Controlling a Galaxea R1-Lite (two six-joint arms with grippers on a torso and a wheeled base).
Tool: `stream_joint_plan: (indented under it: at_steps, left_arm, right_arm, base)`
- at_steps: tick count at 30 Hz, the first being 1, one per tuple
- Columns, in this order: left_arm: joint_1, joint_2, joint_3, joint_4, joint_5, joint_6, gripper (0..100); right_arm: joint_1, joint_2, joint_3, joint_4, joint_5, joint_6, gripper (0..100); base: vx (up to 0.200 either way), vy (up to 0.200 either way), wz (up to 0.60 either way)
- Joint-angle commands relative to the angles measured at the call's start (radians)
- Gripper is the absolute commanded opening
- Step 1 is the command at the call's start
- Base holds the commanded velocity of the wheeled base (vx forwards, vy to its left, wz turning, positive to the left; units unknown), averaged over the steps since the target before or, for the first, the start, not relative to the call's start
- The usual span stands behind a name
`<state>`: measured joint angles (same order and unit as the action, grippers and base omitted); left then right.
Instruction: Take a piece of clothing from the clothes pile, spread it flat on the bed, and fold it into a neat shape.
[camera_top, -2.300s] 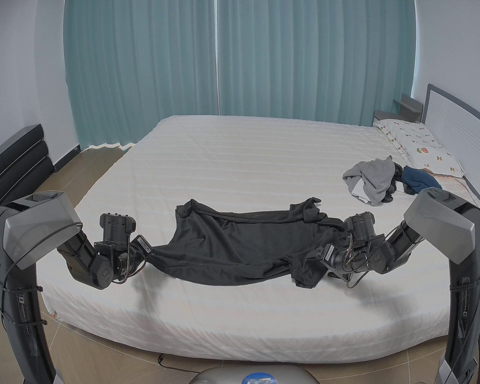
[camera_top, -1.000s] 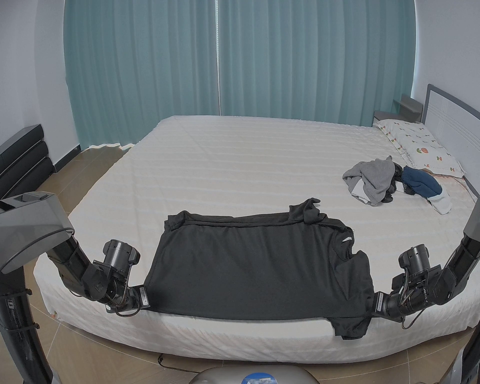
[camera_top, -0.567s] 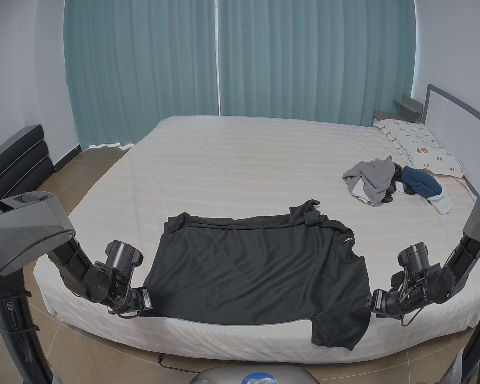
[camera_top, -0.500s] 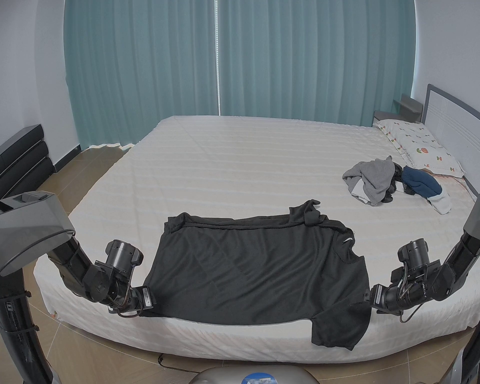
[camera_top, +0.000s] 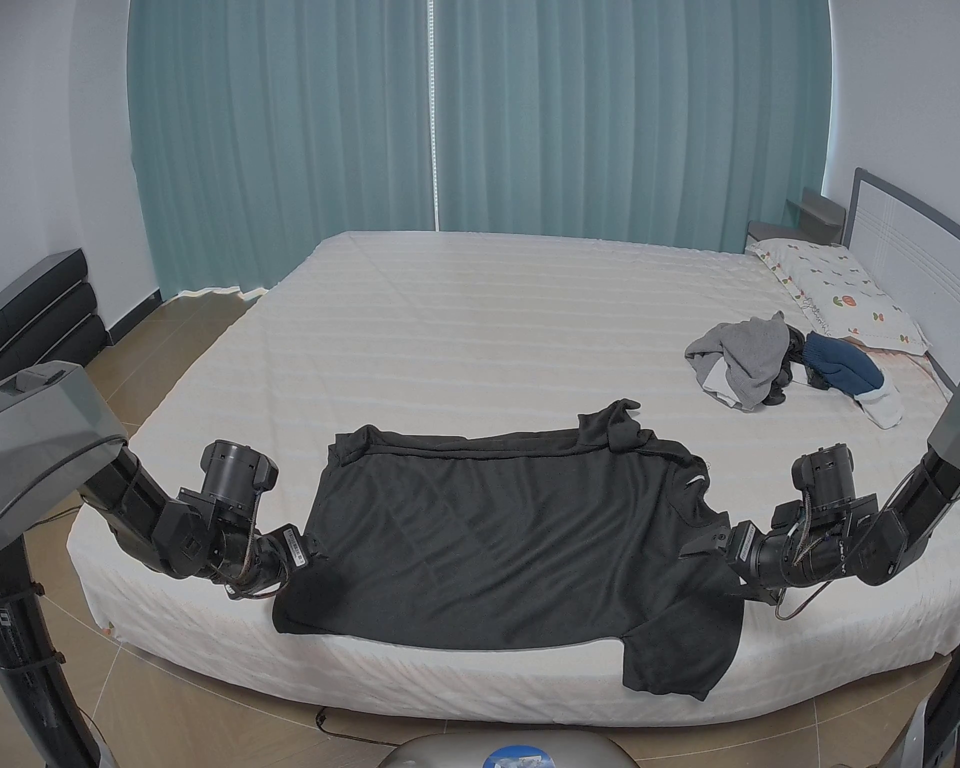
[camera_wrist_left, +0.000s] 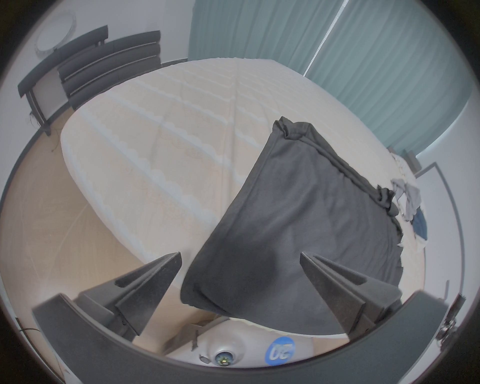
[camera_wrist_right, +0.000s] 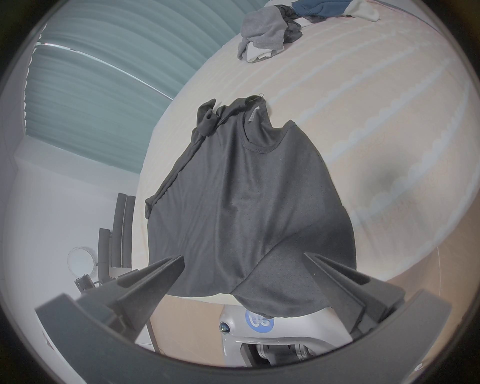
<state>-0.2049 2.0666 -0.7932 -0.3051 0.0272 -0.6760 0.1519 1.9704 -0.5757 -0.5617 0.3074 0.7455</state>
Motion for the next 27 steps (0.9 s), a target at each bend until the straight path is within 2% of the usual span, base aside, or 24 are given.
stream_joint_plan:
  at_steps: [1,5,17,27]
  left_arm:
    - [0.012,0.001,-0.014,0.004,-0.029,-0.011,100]
    - [0.016,0.006,-0.021,0.001,-0.03,-0.011,100]
    - [0.015,0.007,-0.031,0.001,-0.027,-0.022,100]
    - [0.01,0.015,-0.041,-0.005,-0.029,-0.039,100]
  right_arm:
    - [0.0,0.004,0.001,-0.01,0.002,0.005,100]
    - [0.0,0.005,-0.001,-0.01,0.002,0.005,100]
    - [0.0,0.005,-0.004,-0.01,0.002,0.006,100]
    - [0.001,0.007,-0.004,-0.012,0.002,0.005,100]
  base:
    - [0.0,0.2,0.0]
    - [0.0,0.2,0.0]
    - [0.0,0.0,0.0]
    - [0.2,0.0,0.0]
